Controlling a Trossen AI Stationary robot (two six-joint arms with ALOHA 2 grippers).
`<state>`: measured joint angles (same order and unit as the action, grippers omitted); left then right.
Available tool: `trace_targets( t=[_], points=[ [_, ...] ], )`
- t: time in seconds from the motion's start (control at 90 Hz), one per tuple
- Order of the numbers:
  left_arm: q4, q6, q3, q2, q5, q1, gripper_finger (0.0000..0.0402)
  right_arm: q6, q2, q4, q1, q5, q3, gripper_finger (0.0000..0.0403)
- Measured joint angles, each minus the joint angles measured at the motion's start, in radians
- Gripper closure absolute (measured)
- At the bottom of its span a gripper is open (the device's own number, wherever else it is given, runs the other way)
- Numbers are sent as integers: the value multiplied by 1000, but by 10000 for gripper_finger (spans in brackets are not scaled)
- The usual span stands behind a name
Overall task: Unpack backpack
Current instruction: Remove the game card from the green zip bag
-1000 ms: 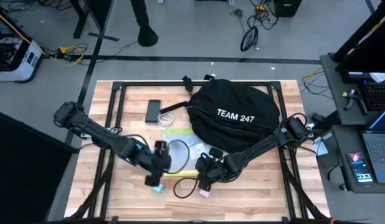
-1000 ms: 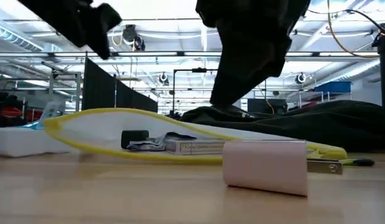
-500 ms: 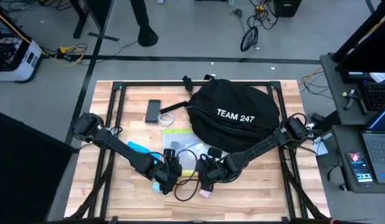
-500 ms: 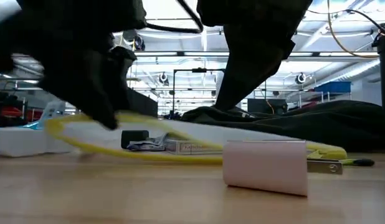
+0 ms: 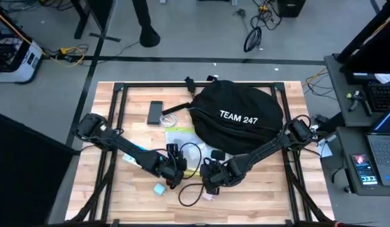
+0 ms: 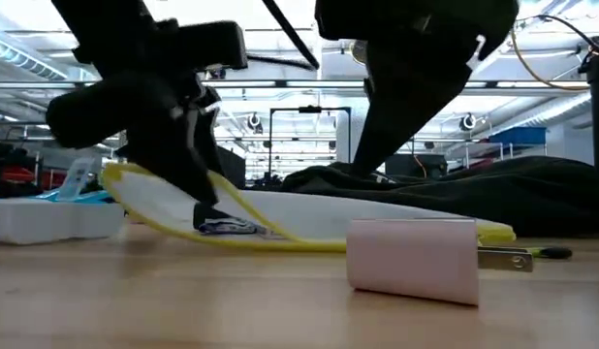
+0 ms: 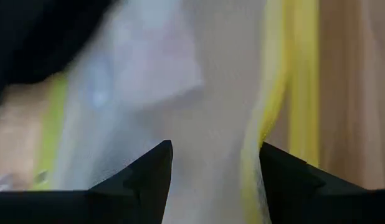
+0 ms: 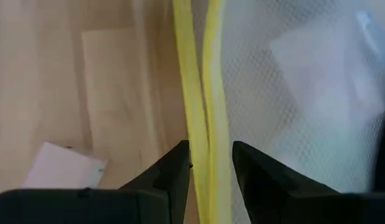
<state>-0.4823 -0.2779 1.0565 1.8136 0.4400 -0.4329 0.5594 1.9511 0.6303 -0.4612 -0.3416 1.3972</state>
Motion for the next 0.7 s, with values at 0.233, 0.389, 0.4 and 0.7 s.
trace_targets(
  t=[0.233,0.389,0.4,0.7],
  points=[
    [17,-157,3,59,-30,50,348,2,0,-57,-8,-27,-8,294],
    [-9,-165,61,-9,-43,53,392,54,0,-146,-17,-34,-9,294],
    [-10,-160,67,-18,-41,53,394,60,0,-155,-18,-34,-9,294],
    [-76,-23,163,-202,-6,106,401,239,0,-308,-14,-141,-9,294]
  ],
)
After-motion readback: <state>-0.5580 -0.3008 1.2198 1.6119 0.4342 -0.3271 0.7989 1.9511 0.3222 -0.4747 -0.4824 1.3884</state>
